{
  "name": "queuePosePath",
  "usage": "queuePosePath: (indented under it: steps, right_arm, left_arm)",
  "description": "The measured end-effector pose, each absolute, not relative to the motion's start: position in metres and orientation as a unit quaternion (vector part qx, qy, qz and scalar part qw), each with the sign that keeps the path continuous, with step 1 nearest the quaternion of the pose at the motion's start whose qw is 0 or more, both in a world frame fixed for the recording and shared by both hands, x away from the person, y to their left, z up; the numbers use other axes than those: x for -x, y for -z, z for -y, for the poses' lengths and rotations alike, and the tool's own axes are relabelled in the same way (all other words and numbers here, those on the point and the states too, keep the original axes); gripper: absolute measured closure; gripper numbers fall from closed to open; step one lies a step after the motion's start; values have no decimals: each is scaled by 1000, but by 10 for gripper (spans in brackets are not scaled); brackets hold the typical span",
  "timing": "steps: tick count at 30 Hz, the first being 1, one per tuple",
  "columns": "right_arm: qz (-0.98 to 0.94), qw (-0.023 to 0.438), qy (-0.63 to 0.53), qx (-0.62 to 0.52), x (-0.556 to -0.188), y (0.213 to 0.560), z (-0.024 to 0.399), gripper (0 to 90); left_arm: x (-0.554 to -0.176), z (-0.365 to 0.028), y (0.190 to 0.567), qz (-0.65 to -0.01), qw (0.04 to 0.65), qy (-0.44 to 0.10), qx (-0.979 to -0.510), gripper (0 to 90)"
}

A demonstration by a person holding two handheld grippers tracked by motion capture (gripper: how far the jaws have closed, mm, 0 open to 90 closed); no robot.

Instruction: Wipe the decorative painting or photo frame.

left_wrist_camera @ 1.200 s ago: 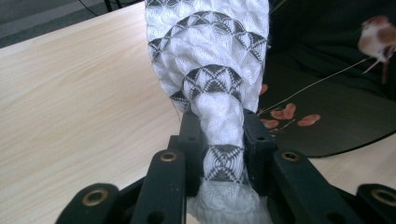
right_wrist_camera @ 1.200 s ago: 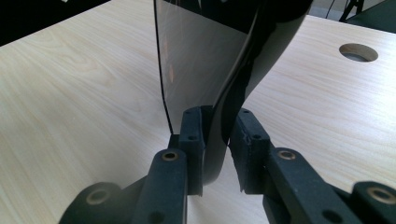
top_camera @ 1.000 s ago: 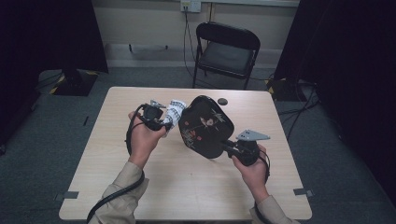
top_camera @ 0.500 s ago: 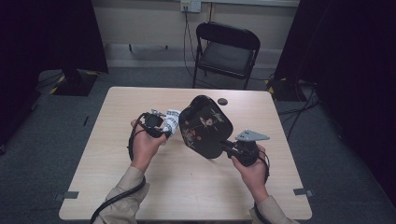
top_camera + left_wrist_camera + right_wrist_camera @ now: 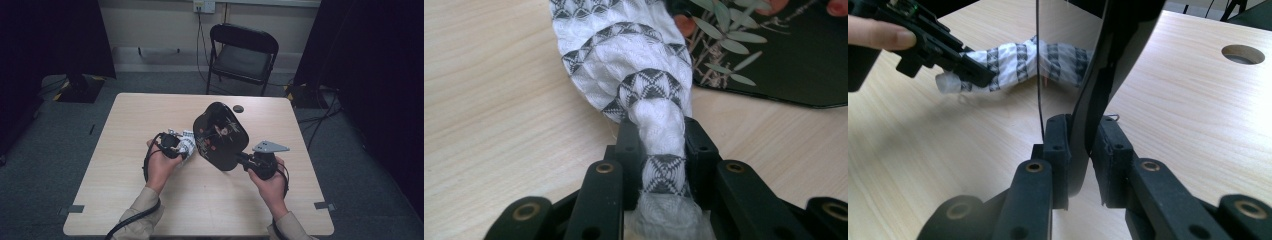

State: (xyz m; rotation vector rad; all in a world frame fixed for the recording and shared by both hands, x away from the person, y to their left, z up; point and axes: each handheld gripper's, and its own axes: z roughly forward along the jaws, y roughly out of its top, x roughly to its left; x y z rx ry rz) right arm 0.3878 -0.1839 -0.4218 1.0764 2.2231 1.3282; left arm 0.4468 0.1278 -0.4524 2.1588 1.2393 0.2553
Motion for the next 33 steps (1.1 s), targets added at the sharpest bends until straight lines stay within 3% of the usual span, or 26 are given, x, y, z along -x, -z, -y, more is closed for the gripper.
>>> queuePosePath:
  steps: [33]
  right_arm:
    - [-765,156,-476,-405,-376,424,176,791]
  left_arm:
    - [-391,-108,477,-422,364,-41,-829,738]
